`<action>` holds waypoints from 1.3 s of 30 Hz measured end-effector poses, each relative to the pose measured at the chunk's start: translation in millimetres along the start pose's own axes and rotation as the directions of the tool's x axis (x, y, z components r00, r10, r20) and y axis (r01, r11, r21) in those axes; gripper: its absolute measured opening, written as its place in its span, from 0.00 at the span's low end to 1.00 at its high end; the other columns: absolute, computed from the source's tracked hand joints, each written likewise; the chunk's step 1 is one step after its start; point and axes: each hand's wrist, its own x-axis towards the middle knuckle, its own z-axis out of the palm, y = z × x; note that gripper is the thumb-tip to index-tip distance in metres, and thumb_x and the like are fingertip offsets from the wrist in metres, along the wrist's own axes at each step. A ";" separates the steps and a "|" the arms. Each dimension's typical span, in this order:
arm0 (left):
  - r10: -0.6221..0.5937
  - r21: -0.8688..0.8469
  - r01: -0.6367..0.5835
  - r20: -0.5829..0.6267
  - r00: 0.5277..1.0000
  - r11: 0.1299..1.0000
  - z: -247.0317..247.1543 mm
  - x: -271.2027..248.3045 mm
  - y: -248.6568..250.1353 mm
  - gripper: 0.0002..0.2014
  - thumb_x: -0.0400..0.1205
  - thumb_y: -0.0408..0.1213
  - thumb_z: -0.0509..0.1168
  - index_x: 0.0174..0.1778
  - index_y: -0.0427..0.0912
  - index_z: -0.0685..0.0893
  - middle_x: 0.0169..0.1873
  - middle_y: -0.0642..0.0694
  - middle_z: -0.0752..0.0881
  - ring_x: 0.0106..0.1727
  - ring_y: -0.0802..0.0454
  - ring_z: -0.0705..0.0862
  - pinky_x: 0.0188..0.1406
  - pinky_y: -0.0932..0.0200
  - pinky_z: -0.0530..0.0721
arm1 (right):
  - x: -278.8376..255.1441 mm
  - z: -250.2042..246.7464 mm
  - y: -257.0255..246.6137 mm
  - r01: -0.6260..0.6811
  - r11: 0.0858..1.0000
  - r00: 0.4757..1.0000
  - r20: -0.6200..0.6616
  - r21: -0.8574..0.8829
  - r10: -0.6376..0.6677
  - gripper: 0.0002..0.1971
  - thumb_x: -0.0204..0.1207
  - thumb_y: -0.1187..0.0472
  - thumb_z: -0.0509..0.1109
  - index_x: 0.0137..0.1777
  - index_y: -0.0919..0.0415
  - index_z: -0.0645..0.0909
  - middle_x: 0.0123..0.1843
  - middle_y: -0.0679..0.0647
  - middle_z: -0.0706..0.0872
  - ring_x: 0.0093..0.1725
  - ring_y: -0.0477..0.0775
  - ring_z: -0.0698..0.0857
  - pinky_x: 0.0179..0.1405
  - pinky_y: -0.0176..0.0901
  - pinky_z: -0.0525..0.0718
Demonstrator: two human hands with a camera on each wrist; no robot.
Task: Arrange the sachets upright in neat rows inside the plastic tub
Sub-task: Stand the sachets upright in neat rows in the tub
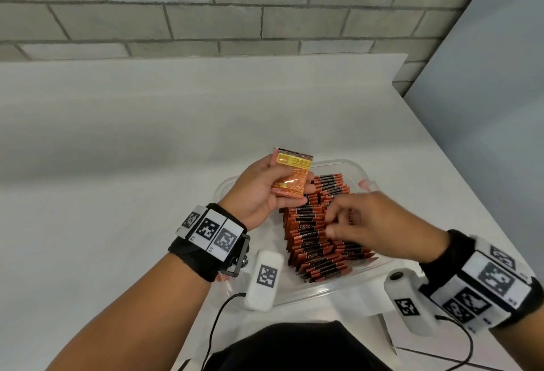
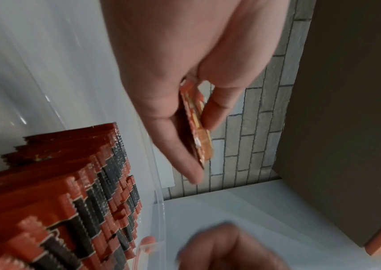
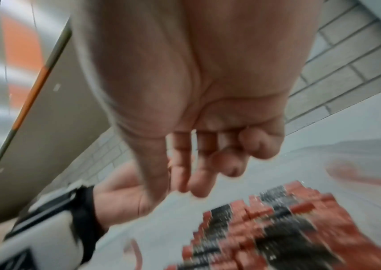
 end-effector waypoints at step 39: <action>-0.212 0.303 0.272 -0.218 0.953 0.913 -0.6 -5.2 3.1 0.08 0.83 0.44 0.65 0.49 0.43 0.81 0.39 0.44 0.81 0.41 0.48 0.83 0.47 0.44 0.88 | -20.8 -26.4 15.5 -0.036 0.998 0.997 -0.063 0.042 0.039 0.11 0.81 0.66 0.65 0.52 0.48 0.82 0.47 0.43 0.85 0.42 0.43 0.83 0.35 0.24 0.77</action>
